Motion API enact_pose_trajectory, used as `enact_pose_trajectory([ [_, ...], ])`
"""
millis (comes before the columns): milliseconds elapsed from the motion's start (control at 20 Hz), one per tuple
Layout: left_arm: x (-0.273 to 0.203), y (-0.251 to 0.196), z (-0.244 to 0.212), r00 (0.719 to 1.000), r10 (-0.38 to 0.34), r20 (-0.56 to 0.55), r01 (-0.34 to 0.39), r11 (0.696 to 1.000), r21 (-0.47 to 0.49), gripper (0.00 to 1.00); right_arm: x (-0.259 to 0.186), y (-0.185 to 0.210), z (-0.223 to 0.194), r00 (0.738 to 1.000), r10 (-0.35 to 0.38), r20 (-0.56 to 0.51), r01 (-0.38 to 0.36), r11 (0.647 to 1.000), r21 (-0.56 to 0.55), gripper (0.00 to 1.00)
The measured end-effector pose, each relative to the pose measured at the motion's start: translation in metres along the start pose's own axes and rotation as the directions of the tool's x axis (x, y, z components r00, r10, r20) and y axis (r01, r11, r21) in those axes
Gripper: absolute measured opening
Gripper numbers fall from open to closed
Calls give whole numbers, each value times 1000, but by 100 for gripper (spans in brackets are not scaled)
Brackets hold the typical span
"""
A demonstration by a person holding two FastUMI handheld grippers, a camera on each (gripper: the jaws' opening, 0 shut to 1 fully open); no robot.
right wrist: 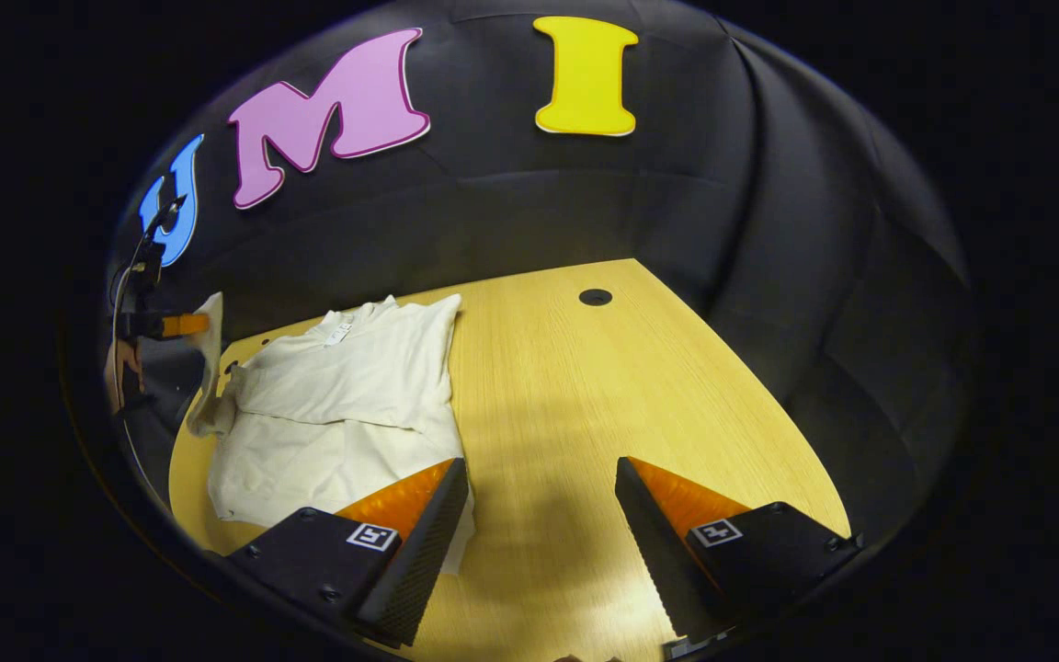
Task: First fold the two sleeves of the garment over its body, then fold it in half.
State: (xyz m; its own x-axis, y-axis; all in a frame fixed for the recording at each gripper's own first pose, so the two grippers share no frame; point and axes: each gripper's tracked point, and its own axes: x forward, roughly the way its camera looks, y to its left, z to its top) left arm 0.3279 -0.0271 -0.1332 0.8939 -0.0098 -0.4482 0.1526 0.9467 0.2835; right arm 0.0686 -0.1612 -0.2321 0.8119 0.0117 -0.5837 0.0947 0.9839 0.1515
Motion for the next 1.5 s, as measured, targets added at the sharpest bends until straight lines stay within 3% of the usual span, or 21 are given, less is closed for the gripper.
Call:
enact_pose_trajectory([
  [400,30,-162,44,973,-228,27,227,973,31,6,-1,-34,-5,999,-51,0,51,998,45,99],
  [850,55,-271,40,926,-377,-16,377,925,35,9,-1,-63,-18,993,-115,-27,117,987,110,99],
  [950,52,-290,40,906,-423,-2,423,906,3,22,1,-62,-22,993,-114,-33,117,987,107,99],
  [1050,45,-297,43,893,-449,13,449,893,-15,46,2,-56,-25,993,-106,-42,110,989,101,99],
  [1200,45,-264,26,926,-377,2,377,926,19,96,5,-42,-25,995,-88,-38,91,992,85,99],
  [1300,35,-241,14,936,-353,-2,353,936,-22,100,7,-31,-26,997,-69,-42,72,994,79,99],
  [1500,2,-174,-18,961,-277,2,276,955,-109,99,11,-2,-30,998,-14,-59,18,998,60,99],
])
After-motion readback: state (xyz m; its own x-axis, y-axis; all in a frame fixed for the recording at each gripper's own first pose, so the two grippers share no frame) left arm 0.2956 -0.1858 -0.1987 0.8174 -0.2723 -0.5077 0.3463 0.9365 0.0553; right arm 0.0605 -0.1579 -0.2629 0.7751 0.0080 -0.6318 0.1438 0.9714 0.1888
